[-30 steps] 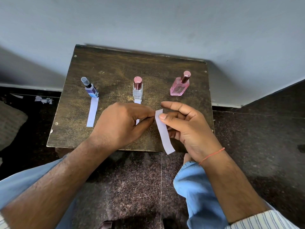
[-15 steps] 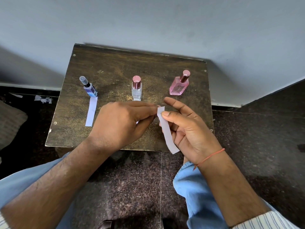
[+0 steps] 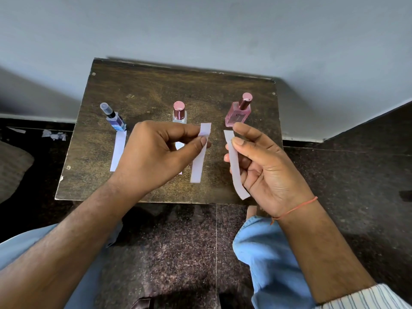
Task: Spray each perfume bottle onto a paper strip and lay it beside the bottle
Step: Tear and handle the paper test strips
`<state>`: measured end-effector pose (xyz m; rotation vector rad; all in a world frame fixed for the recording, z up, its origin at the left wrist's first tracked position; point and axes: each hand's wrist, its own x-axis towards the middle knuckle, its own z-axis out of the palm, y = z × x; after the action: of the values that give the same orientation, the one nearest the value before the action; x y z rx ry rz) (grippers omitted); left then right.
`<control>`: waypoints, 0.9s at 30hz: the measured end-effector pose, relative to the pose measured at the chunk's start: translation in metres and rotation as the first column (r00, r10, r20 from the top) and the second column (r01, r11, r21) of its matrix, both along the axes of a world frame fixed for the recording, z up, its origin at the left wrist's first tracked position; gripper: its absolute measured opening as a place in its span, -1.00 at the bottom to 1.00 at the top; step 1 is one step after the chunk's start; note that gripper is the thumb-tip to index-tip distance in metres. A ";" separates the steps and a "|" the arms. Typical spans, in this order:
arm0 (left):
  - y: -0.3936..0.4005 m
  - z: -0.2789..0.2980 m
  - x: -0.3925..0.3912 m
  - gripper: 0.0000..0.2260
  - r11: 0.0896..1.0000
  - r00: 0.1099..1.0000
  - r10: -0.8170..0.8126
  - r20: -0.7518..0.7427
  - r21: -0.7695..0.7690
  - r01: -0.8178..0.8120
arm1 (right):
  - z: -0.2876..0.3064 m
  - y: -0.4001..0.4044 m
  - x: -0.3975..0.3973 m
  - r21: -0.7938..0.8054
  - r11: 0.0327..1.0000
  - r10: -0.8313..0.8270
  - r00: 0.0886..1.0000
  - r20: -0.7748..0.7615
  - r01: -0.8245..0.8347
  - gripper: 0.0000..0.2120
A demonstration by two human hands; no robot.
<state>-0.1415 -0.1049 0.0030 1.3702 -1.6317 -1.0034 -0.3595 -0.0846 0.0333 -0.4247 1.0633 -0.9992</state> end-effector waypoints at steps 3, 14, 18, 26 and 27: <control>-0.003 -0.001 0.000 -0.79 0.989 0.990 -0.012 -0.142 0.143 0.032 | -0.004 -0.001 -0.005 -0.013 1.000 0.013 0.997 -0.078 -0.014 -0.77; 0.002 0.000 -0.009 -0.75 0.950 0.952 -0.053 -0.301 0.280 0.141 | -0.026 -0.015 -0.062 -0.070 0.991 -0.132 0.773 -0.621 0.113 -0.89; 0.002 0.000 -0.009 -0.82 0.944 0.947 -0.074 -0.312 0.284 0.167 | -0.037 -0.016 -0.074 -0.085 0.991 -0.134 0.676 -0.724 0.106 -0.89; 0.006 0.000 -0.005 -0.80 0.945 0.953 -0.125 -0.275 0.260 0.198 | -0.051 -0.020 -0.091 -0.078 0.989 -0.132 0.527 -0.840 0.124 -0.93; 0.006 0.000 -0.004 -0.80 0.945 0.956 -0.122 -0.268 0.262 0.194 | -0.051 -0.021 -0.092 -0.071 0.989 -0.131 0.526 -0.841 0.133 -0.93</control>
<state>-0.1452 -0.0991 0.0029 1.2462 -1.4660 -1.4941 -0.4515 -0.1052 -0.0178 -0.8964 2.0157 -0.9172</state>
